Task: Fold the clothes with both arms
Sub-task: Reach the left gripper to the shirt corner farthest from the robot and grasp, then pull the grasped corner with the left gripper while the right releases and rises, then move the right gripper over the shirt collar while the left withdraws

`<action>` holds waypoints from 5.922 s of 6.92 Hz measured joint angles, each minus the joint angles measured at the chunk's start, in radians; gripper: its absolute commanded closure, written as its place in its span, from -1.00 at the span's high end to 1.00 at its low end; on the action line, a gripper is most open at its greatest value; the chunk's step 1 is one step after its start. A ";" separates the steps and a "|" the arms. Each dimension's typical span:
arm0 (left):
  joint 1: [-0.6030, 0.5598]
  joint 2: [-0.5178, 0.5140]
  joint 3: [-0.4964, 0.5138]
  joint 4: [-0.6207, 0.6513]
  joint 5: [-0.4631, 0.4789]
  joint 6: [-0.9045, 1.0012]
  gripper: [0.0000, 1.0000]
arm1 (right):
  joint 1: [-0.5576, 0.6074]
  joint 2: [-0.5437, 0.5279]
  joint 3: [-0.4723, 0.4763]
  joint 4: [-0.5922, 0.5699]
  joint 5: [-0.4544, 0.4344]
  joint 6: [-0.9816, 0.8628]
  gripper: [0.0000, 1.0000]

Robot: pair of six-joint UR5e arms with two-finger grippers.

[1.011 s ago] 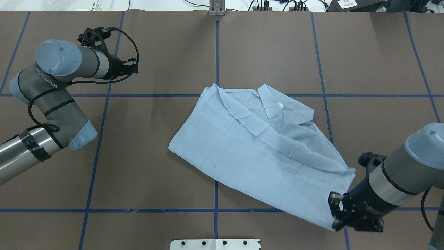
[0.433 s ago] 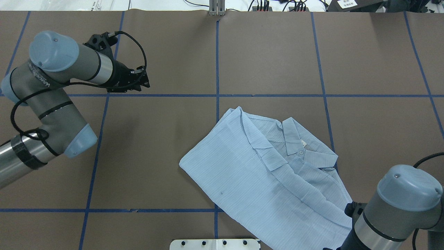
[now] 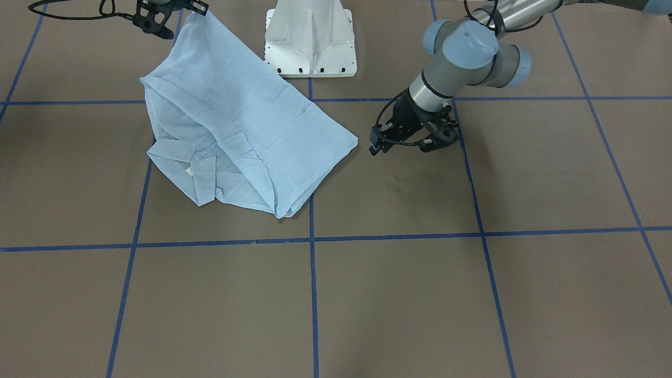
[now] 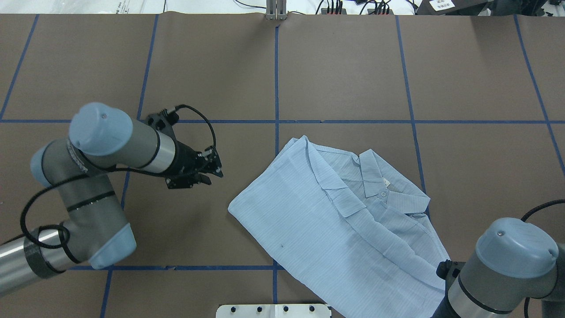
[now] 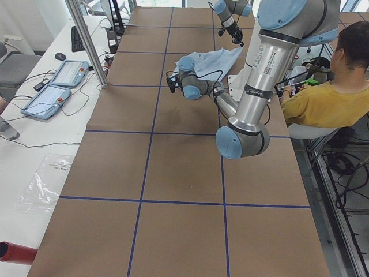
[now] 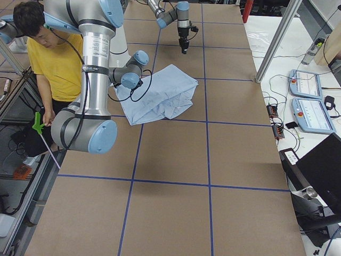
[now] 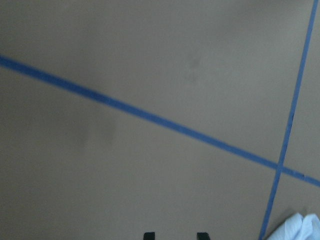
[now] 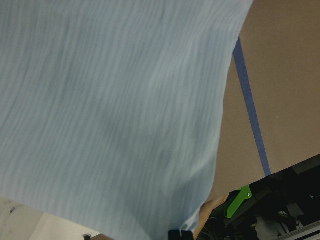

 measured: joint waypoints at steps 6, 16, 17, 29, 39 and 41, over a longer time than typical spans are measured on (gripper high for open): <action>0.132 -0.025 0.029 -0.004 0.063 -0.058 -0.12 | 0.004 -0.001 -0.001 0.001 -0.027 0.000 -1.00; 0.065 -0.051 0.079 -0.010 0.104 0.037 -1.00 | 0.034 0.000 0.000 0.003 -0.023 0.005 1.00; 0.021 -0.063 0.090 -0.012 0.102 0.076 -1.00 | 0.036 0.001 -0.001 0.004 -0.023 0.006 1.00; -0.219 -0.361 0.748 -0.529 0.268 0.214 0.19 | 0.229 0.514 -0.344 -0.060 -0.594 -0.044 1.00; -0.211 -0.164 0.591 -0.654 0.294 0.159 0.27 | -0.022 0.690 -0.447 -0.474 -0.874 -0.903 1.00; -0.200 -0.163 0.591 -0.671 0.295 0.157 0.28 | -0.029 0.686 -0.451 -0.498 -0.875 -0.917 1.00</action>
